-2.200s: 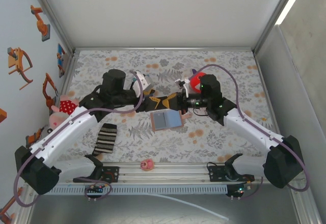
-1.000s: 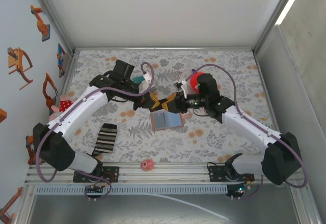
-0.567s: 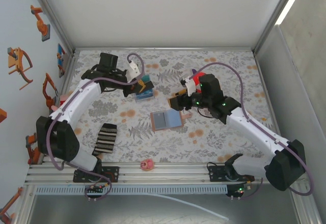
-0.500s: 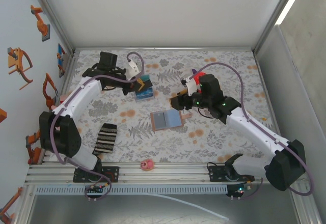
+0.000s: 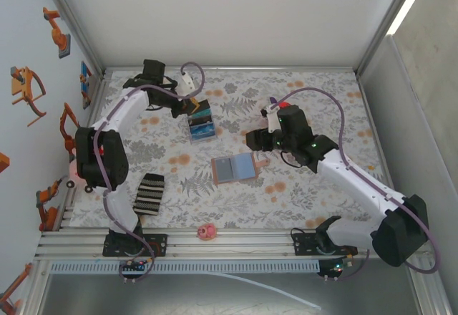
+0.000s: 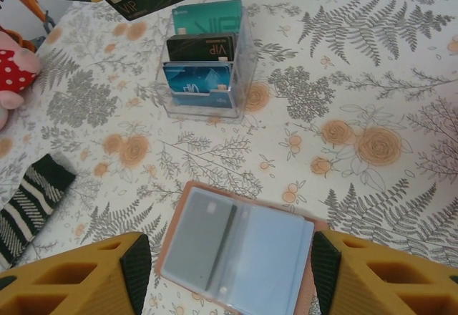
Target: Take the credit cards out of the card holder
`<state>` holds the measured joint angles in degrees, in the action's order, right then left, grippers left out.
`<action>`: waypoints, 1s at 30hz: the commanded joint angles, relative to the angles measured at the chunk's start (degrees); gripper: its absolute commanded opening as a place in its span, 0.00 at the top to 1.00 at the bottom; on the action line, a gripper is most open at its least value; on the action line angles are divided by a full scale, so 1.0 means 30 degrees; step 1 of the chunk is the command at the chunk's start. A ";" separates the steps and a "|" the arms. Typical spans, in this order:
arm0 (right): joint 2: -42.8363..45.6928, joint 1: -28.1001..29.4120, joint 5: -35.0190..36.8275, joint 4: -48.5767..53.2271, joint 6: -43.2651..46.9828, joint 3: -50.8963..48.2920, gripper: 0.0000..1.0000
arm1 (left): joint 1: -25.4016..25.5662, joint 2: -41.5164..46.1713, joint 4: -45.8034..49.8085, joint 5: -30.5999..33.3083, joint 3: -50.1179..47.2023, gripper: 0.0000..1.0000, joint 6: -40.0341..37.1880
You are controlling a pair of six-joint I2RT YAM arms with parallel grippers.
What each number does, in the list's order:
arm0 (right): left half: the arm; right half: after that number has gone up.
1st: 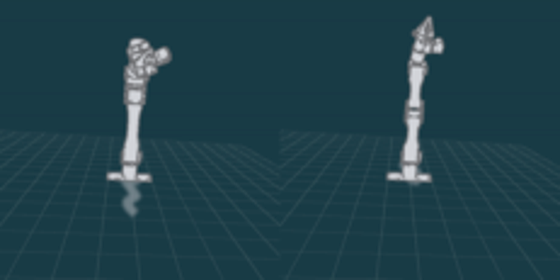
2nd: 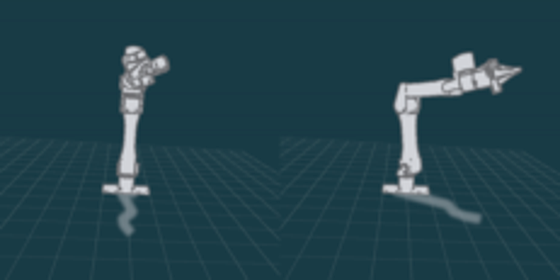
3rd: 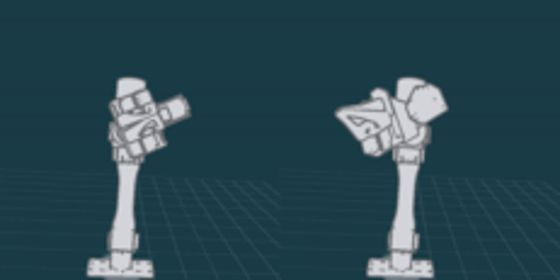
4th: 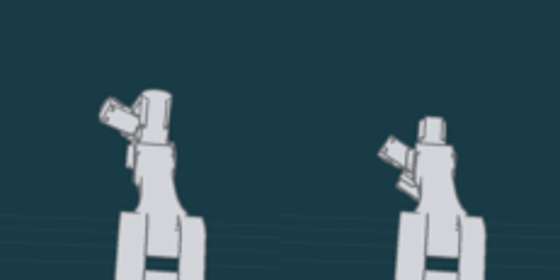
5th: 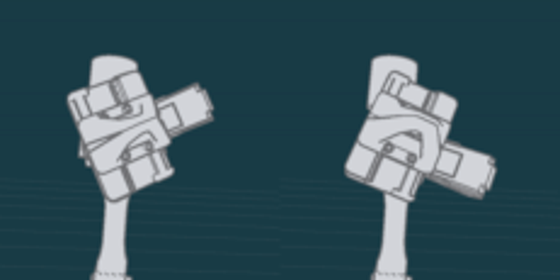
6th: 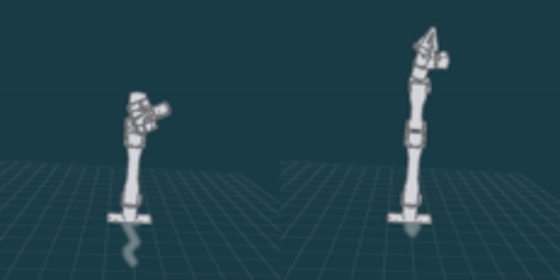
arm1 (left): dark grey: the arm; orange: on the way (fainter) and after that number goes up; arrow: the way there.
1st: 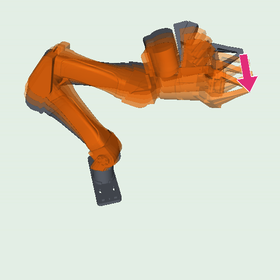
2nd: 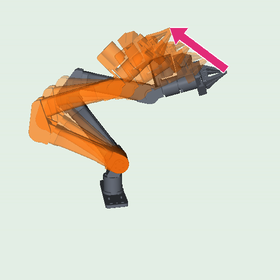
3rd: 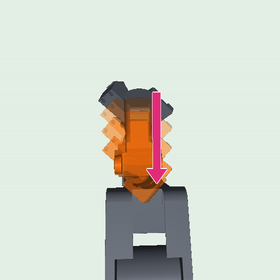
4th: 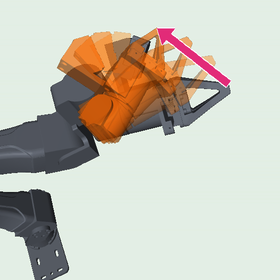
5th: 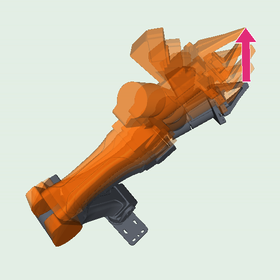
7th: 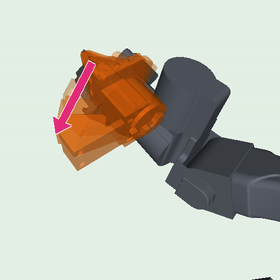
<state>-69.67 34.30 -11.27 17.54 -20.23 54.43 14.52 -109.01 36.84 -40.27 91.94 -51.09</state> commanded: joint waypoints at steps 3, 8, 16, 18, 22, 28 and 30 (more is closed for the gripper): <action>0.0018 -0.0038 0.1332 0.0472 -0.0933 0.0686 0.39 | -0.0109 -0.1571 0.1750 -0.0238 0.1209 0.99 -0.1917; 0.0363 -0.0033 0.1821 0.0433 -0.1116 0.0575 0.39 | -0.0067 -0.2344 0.1937 0.0001 0.1451 0.98 -0.2378; 0.0663 -0.0038 0.1860 0.0130 -0.1184 0.0388 0.39 | -0.0079 -0.3104 0.1939 0.0094 0.1842 0.98 -0.2657; 0.0687 -0.0038 0.1771 0.0128 -0.1185 0.0367 0.39 | -0.0072 -0.3273 0.1952 0.0126 0.1984 0.98 -0.2708; 0.0897 -0.0038 0.1866 0.0108 -0.1168 0.0199 0.39 | -0.0066 -0.3768 0.2100 0.0401 0.2359 0.98 -0.2804; 0.1248 -0.0038 0.1882 0.0130 -0.1219 0.0019 0.39 | 0.0010 -0.4378 0.2194 0.0644 0.3040 0.97 -0.2729; 0.1280 -0.0038 0.1851 0.0135 -0.1233 -0.0039 0.39 | 0.0092 -0.4528 0.2193 0.0951 0.3159 0.96 -0.2745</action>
<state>-67.05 34.30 -6.48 17.76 -22.79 54.50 14.57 -121.49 41.65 -37.58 99.59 -57.65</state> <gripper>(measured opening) 0.610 0.053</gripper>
